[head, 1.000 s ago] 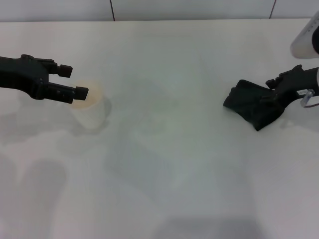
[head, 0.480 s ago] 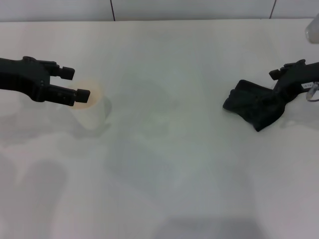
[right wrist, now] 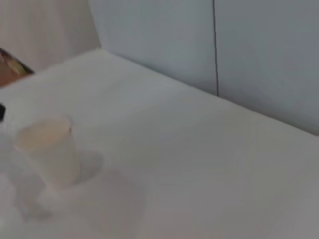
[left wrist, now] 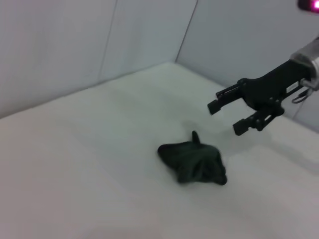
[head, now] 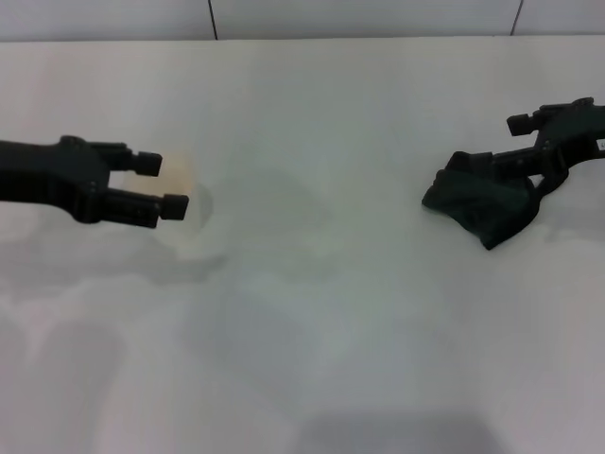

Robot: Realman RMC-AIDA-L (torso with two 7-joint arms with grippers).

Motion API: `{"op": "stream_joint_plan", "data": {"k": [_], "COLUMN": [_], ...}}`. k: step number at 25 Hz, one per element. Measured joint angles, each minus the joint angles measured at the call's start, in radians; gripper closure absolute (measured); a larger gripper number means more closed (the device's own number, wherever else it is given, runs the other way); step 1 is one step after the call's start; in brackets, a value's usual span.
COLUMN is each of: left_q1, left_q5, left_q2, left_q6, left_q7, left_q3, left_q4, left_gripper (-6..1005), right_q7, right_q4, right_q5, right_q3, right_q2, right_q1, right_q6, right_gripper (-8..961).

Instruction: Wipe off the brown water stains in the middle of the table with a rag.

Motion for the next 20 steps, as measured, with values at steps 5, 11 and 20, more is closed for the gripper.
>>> {"op": "stream_joint_plan", "data": {"k": [5,11,20], "left_q1": [0.049,0.116,0.182], "left_q5": [-0.017,-0.036,-0.049], "left_q2": [-0.021,-0.027,0.021], "left_q6": [0.002,0.002,-0.001], "left_q7": [0.024,0.057,-0.005], "left_q3": [0.0,0.0,0.0], "left_q4": [0.022,0.02,0.023], "left_gripper": [105,105,106], "right_q7": [-0.049,-0.072,-0.125], "right_q4": [0.092,0.126,0.161], "right_q5": [0.037,0.04,0.03], "right_q3": [0.055,0.066,0.08], "right_q2": [-0.001,-0.001,-0.011], "right_q1": [0.02,0.014,0.009], "right_q6": [-0.013,-0.003,-0.015], "right_gripper": [98,98,97]}}
